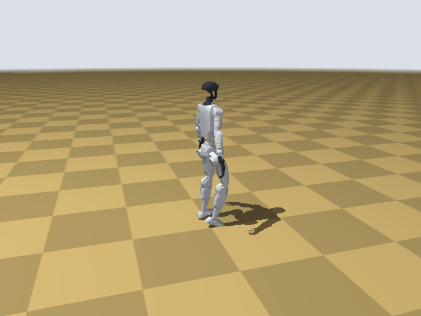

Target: Kungfu

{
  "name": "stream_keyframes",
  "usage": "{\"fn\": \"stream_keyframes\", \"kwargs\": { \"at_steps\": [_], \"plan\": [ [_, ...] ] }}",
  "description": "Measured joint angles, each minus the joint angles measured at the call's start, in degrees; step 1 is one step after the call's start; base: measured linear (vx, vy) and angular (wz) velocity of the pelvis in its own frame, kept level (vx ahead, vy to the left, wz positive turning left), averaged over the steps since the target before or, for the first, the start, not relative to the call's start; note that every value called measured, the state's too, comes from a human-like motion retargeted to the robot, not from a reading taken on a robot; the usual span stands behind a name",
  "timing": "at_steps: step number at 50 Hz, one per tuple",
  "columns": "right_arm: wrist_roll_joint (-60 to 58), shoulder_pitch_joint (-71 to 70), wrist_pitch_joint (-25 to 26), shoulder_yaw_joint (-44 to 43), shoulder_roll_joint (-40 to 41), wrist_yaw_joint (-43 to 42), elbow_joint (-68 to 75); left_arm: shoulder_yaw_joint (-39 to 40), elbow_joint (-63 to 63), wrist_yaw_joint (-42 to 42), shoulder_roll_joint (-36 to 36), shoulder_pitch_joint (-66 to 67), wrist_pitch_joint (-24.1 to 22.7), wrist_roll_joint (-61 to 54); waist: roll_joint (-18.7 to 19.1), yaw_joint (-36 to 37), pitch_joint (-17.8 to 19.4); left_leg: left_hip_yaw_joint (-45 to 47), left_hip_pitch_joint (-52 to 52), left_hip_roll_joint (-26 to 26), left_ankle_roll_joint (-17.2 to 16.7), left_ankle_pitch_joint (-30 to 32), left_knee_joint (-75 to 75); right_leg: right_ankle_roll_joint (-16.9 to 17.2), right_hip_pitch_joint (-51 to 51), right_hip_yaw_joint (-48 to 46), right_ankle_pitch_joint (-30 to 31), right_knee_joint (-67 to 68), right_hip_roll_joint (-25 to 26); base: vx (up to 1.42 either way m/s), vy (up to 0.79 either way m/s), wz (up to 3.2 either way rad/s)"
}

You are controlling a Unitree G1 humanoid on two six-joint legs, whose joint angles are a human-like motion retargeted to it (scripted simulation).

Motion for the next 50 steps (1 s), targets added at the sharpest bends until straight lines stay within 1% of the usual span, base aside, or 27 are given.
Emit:
{"fn": "stream_keyframes", "kwargs": {
  "at_steps": [2, 3, 5, 8, 13, 16, 19, 22, 25, 27, 28, 30, 32, 33, 34, 35, 36, 37, 38, 40, 41, 42, 43, 44, 45, 47, 50],
  "plan": [
    [1.0, -1.7, 0.0, 0.3, -0.1, -0.5, -0.6, 0.1, 0.4, -0.2, -0.3, -0.5, 0.2, -0.7, 1.3, -1.1, 0.6, 0.6, -1.0, 1.2, 0.2, 1.1, -0.3, 0.0, -7.5, -5.6, 4.6, 8.8, -0.2, -0.17, -0.38, -0.55],
    [1.4, -2.2, -0.1, 0.5, 0.0, -1.0, -0.9, 0.3, 0.7, -0.4, -0.3, -0.7, 0.4, -0.3, 2.3, -2.1, 0.6, 0.3, -1.6, 1.5, 0.7, 1.7, -0.8, 0.0, -11.0, -8.0, 3.7, 13.5, -0.9, 0.00, 0.00, 0.00],
    [2.0, -2.7, -0.5, 0.6, 0.7, -2.1, -1.4, 0.9, 1.1, -0.7, -0.2, -0.5, 1.1, 1.3, 4.5, -3.7, 0.1, -0.4, -2.6, 2.2, 2.0, 2.4, -1.7, 0.0, -17.5, -11.6, -0.3, 23.5, -2.6, 0.02, 0.19, 0.10],
    [2.5, -2.5, -1.5, 0.6, 1.9, -2.5, -2.0, 0.9, 1.1, -0.9, 0.0, 0.3, 1.3, 2.3, 6.5, -5.8, -1.2, -1.1, -4.3, 3.3, 2.5, 2.9, -2.2, 0.0, -26.7, -15.5, -6.0, 37.9, -4.2, 0.07, -0.02, 0.26],
    [2.1, -1.9, -2.1, 1.1, 2.7, -3.1, -3.0, 1.1, 1.1, 0.5, 0.4, 0.7, 0.8, 0.4, 8.5, -8.6, -1.9, -1.1, -6.1, 5.3, 1.8, 2.1, -0.4, 0.0, -37.6, -17.5, -14.5, 53.3, -1.6, 0.05, -0.22, 0.25],
    [2.0, -1.8, -2.2, 0.8, 2.8, -4.0, -3.0, 3.5, 0.8, 2.4, -0.4, 0.8, 0.7, -0.3, 8.9, -9.2, -1.9, -1.4, -7.5, 5.5, 1.8, 0.1, 2.7, 0.0, -39.8, -18.3, -16.4, 56.4, -2.3, 0.01, -0.03, -0.01],
    [2.4, -1.4, -2.7, -0.4, 2.7, -4.2, -3.8, 7.3, -1.5, 10.5, -1.6, 0.8, -0.8, -3.0, 7.9, -8.7, -1.8, -1.5, -9.4, 5.0, 0.9, -2.6, 8.0, 0.0, -39.9, -16.5, -15.8, 55.1, -1.7, 0.01, -0.14, -0.20],
    [2.5, 0.1, -4.2, -3.3, 2.6, -3.9, -7.0, 14.1, -8.5, 20.6, -2.6, 0.4, -3.6, -6.4, 6.5, -7.5, -1.5, 0.2, -10.1, 4.3, 0.3, -4.8, 12.1, 0.0, -37.4, -13.0, -12.2, 49.3, -0.3, 0.01, -0.14, -0.19],
    [4.4, 4.0, -8.0, -5.0, 1.4, -2.4, -13.3, 25.1, -18.7, 24.4, -0.3, -0.7, -8.5, -10.4, 5.2, -6.1, -3.0, 2.4, -9.4, 2.6, 0.2, -4.6, 11.8, 0.0, -32.1, -7.6, -7.6, 38.9, 0.2, 0.13, 0.04, -0.27],
    [8.3, 6.4, -12.0, -3.1, -0.5, -2.6, -17.3, 29.6, -25.1, 25.0, 3.3, -1.5, -10.2, -19.1, 5.5, -5.4, -4.3, 3.7, -7.4, 1.9, -1.5, -0.8, 8.8, 0.0, -26.3, -4.3, -4.9, 28.8, 0.1, 0.07, 0.13, -0.40],
    [10.8, 7.2, -14.2, -1.7, -1.7, -2.6, -19.2, 31.4, -28.0, 24.6, 5.4, -2.0, -10.8, -25.1, 5.9, -5.1, -4.4, 4.2, -6.1, 1.6, -3.1, 2.5, 7.1, 0.0, -22.4, -2.5, -2.9, 22.6, 0.4, -0.09, 0.09, -0.27],
    [16.8, 8.1, -18.4, 1.7, -4.0, -1.8, -22.8, 33.8, -33.0, 21.9, 9.4, -4.1, -12.1, -40.3, 6.9, -5.5, -3.3, 6.0, -2.6, 1.4, -8.4, 11.2, 4.2, 0.0, -13.1, 3.6, 3.5, 8.6, 1.0, -0.18, 0.31, 0.35],
    [24.2, 7.8, -22.2, 4.2, -5.5, 0.8, -26.5, 34.5, -37.3, 16.8, 13.1, -9.2, -11.4, -59.4, 6.2, -9.4, -1.1, 8.1, -2.8, -3.4, -11.7, 21.1, 4.3, 0.0, -6.1, 9.9, 8.7, -3.0, -4.3, -0.49, 0.62, 1.79],
    [27.5, 7.2, -24.2, 4.7, -5.5, 2.4, -28.2, 34.1, -39.0, 14.7, 14.3, -12.9, -10.4, -68.6, 5.1, -11.5, 0.5, 9.9, -4.7, -6.7, -11.7, 23.7, 7.2, 0.0, -3.6, 12.8, 8.2, -6.5, -7.9, -0.72, 0.83, 2.04],
    [31.2, 6.7, -26.1, 5.2, -5.0, 4.3, -30.3, 33.2, -40.5, 12.1, 16.0, -17.6, -9.1, -78.2, 4.6, -12.6, 2.0, 11.4, -6.7, -8.7, -11.7, 24.9, 10.3, 0.0, -1.6, 13.4, 3.6, -7.9, -11.0, -0.81, 0.98, 1.74],
    [35.2, 6.1, -28.0, 5.8, -4.2, 6.4, -32.5, 32.0, -41.8, 9.4, 17.9, -22.8, -7.6, -87.9, 4.2, -13.2, 3.5, 12.8, -8.7, -9.9, -11.7, 25.3, 13.5, 0.0, 0.2, 12.9, -3.0, -8.3, -13.9, -0.63, 0.81, 1.18],
    [40.1, 6.2, -29.1, 6.6, -3.5, 9.0, -35.6, 30.2, -42.2, 5.5, 19.8, -29.5, -6.3, -97.0, 4.6, -12.8, 4.6, 10.7, -10.1, -9.6, -11.7, 22.9, 16.6, -1.4, 1.5, 11.0, -8.0, -8.2, -16.0, -0.39, 0.35, 0.73],
    [45.0, 6.5, -29.9, 7.2, -2.8, 11.7, -38.7, 28.4, -42.1, 1.3, 21.1, -36.6, -4.9, -105.4, 4.6, -11.5, 5.1, 8.7, -11.1, -7.9, -11.7, 19.6, 18.7, -4.5, 2.1, 9.5, -12.6, -7.9, -16.7, -0.09, -0.57, 0.06],
    [49.9, 7.1, -30.0, 7.5, -2.3, 14.6, -41.8, 26.6, -41.2, -3.5, 21.2, -44.4, -3.4, -112.6, 4.0, -8.6, 4.5, 7.0, -11.4, -3.7, -11.7, 14.6, 18.9, -11.0, 1.5, 8.8, -16.4, -7.5, -14.6, 0.04, -1.16, -0.81],
    [57.2, 8.8, -30.1, 7.9, 1.0, 20.2, -46.4, 22.4, -41.2, -10.9, 18.7, -56.7, -0.1, -123.6, 1.9, -0.7, 3.0, 12.6, -8.3, 11.6, -8.9, 8.0, 17.1, -19.4, 0.0, 11.3, -21.4, -5.0, -6.8, 0.18, -1.26, -1.74],
    [59.7, 9.1, -29.7, 8.2, 2.3, 22.4, -48.3, 20.6, -42.4, -12.9, 15.2, -60.5, -0.1, -127.5, 0.7, 1.2, 1.9, 15.4, -8.0, 13.6, -3.4, 8.6, 14.8, -20.2, -2.2, 13.0, -22.5, -2.6, -5.9, 0.17, -0.49, -1.37],
    [62.1, 9.3, -29.2, 8.7, 3.3, 24.2, -50.2, 19.1, -43.9, -14.4, 11.6, -63.6, -0.2, -131.1, 0.2, 2.1, 1.1, 17.3, -7.6, 15.2, 0.9, 9.3, 12.3, -21.1, -3.9, 13.8, -23.5, -0.5, -5.3, 0.08, 0.07, -0.43],
    [64.1, 9.2, -28.9, 9.7, 3.9, 25.3, -51.9, 17.9, -45.9, -15.3, 7.9, -65.2, -0.7, -134.0, 1.1, 0.9, 0.8, 17.7, -7.4, 16.3, 2.9, 10.7, 9.5, -21.8, -4.4, 12.8, -24.6, 1.0, -5.4, 0.01, 0.19, 0.11],
    [66.1, 9.2, -29.0, 10.5, 4.3, 26.0, -53.5, 16.4, -48.1, -15.9, 4.3, -66.2, -0.9, -136.7, 2.2, -0.4, 1.0, 18.7, -7.0, 17.2, 2.8, 10.8, 6.6, -22.4, -4.3, 11.9, -25.5, 1.7, -5.5, -0.05, 0.27, 0.51],
    [68.1, 9.1, -29.2, 11.4, 4.8, 26.5, -55.2, 14.8, -50.4, -16.5, 0.6, -66.8, -0.9, -139.3, 3.3, -1.7, 1.4, 20.0, -6.6, 17.9, 1.6, 10.2, 3.7, -22.8, -3.9, 11.0, -26.3, 2.1, -5.6, -0.05, 0.21, 0.67],
    [73.8, 10.0, -29.9, 11.8, 5.6, 27.3, -59.1, 9.3, -55.4, -19.8, -7.1, -66.0, 0.9, -143.9, 5.1, -4.5, 2.7, 18.4, -6.5, 17.6, 1.5, 13.8, -0.4, -23.2, -2.7, 8.2, -27.7, 3.1, -5.5, 0.04, 0.10, 1.29],
    [81.8, 13.5, -31.5, 10.5, 8.3, 27.7, -64.9, -2.1, -59.9, -27.9, -16.8, -62.0, 7.6, -146.9, 7.9, -10.0, 3.4, 17.7, -9.4, 19.1, 2.2, 15.8, -1.2, -23.0, 0.2, 0.5, -28.6, 1.7, -6.7, 0.10, -0.01, 2.23]
  ]
}}
